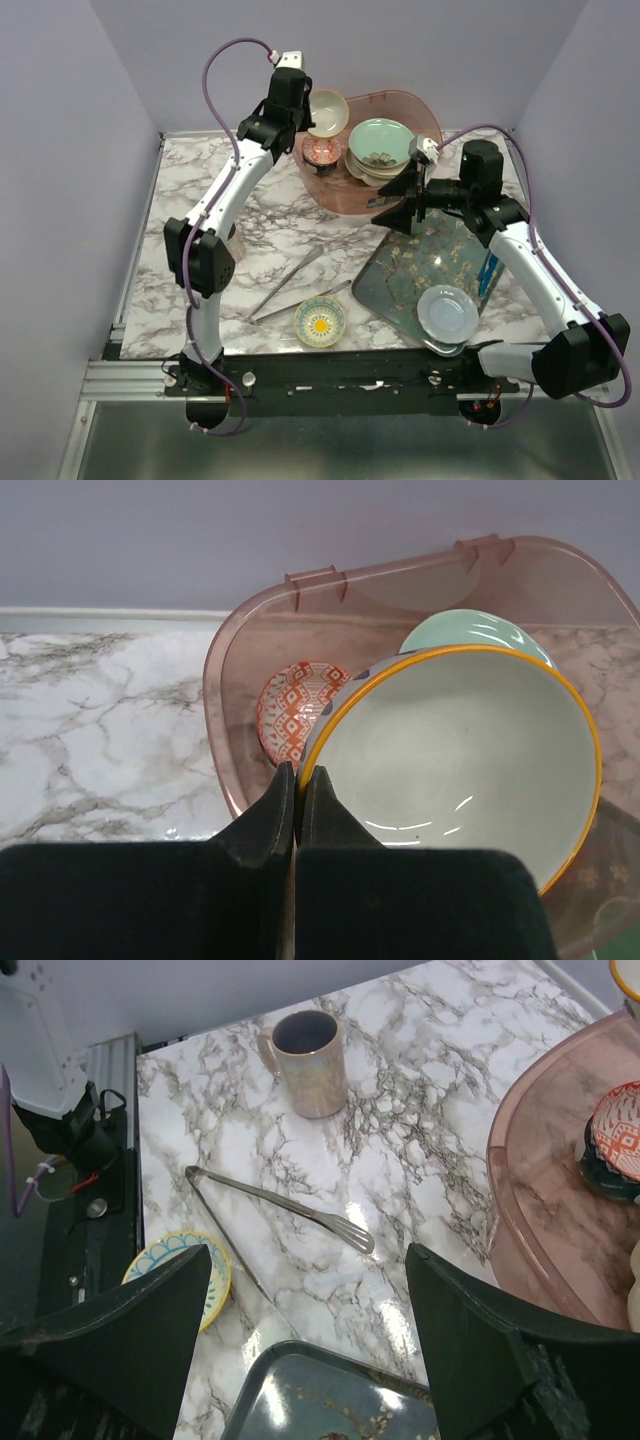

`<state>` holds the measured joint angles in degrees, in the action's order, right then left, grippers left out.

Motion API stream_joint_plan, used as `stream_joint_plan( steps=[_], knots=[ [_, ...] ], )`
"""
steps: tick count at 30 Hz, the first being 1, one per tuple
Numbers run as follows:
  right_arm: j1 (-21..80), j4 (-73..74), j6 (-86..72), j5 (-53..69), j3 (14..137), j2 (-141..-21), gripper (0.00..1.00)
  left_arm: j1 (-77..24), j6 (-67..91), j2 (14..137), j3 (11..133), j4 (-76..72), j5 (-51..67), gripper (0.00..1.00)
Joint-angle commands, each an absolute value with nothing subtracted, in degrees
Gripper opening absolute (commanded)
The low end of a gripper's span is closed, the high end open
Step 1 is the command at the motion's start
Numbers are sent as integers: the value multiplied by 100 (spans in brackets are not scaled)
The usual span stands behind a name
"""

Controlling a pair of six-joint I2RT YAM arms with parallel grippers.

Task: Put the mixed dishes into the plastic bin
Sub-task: Place the bowl in the plastic bin.

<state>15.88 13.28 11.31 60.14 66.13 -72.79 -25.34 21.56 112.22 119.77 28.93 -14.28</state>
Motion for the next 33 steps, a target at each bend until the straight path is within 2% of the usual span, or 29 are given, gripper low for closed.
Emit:
stream_joint_plan(
  steps=[1, 11, 33],
  knots=[
    [1477, 1160, 1046, 6152, 6530, -7190, 86, -2470, 2145, 12127, 13384, 3146, -1415, 0],
    [1380, 1151, 1072, 6073, 6513, -7286, 87, -2391, 2092, 13112, 13772, 2698, -1459, 0],
    [1239, 1160, 1072, 6108, 6486, -7409, 87, -2312, 2136, 13974, 13878, 2074, -2083, 0]
  ],
)
